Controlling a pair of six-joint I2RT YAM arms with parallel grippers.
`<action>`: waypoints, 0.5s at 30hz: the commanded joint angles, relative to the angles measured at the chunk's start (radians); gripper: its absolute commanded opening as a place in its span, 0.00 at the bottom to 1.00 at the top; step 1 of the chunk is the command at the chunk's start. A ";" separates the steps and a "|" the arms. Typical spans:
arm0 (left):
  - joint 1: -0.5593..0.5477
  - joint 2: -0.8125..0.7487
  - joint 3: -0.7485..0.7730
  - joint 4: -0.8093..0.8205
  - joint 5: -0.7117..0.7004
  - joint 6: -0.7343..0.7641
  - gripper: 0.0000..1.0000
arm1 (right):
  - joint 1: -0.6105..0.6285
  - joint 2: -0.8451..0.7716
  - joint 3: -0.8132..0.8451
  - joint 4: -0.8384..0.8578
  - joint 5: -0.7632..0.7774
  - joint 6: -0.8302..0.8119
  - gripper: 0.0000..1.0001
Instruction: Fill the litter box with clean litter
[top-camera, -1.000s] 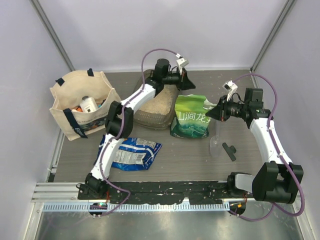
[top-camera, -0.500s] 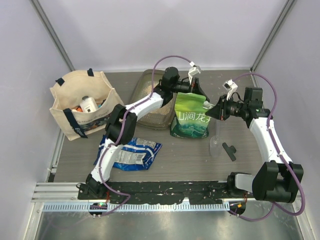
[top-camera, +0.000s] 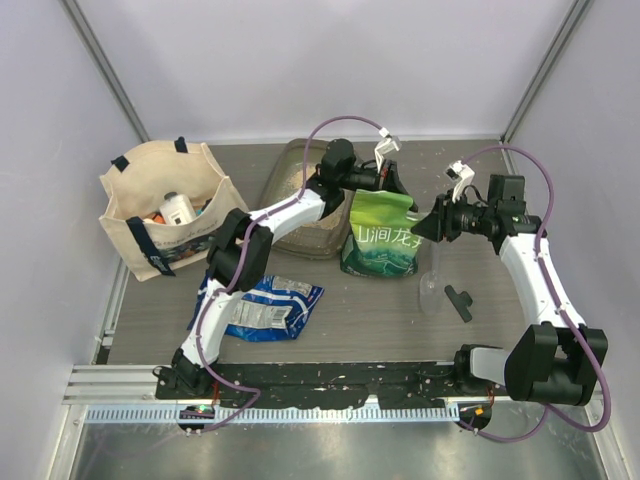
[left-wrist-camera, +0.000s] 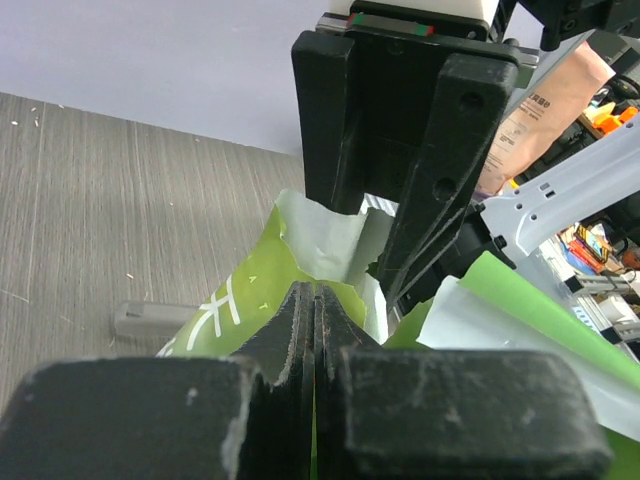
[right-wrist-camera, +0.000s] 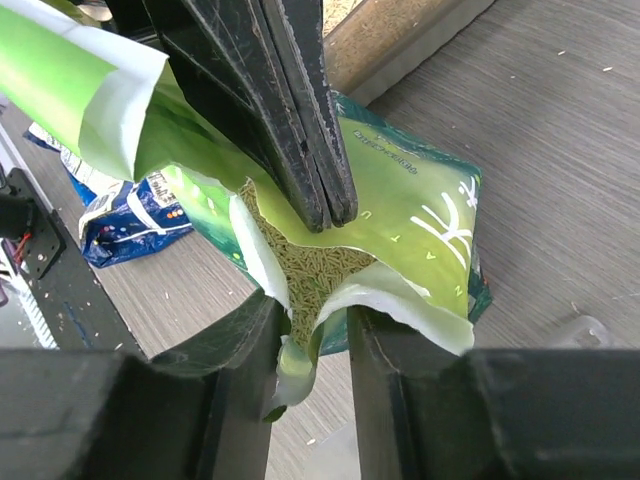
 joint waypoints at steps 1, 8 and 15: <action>-0.003 -0.053 -0.004 0.061 0.009 -0.025 0.00 | 0.004 -0.029 0.077 -0.079 0.058 -0.100 0.46; 0.032 -0.021 0.063 0.042 -0.054 -0.016 0.00 | -0.105 -0.103 0.085 -0.130 0.041 -0.051 0.69; 0.103 -0.047 0.160 -0.076 -0.155 0.031 0.24 | -0.198 -0.089 0.139 -0.222 -0.008 -0.184 0.80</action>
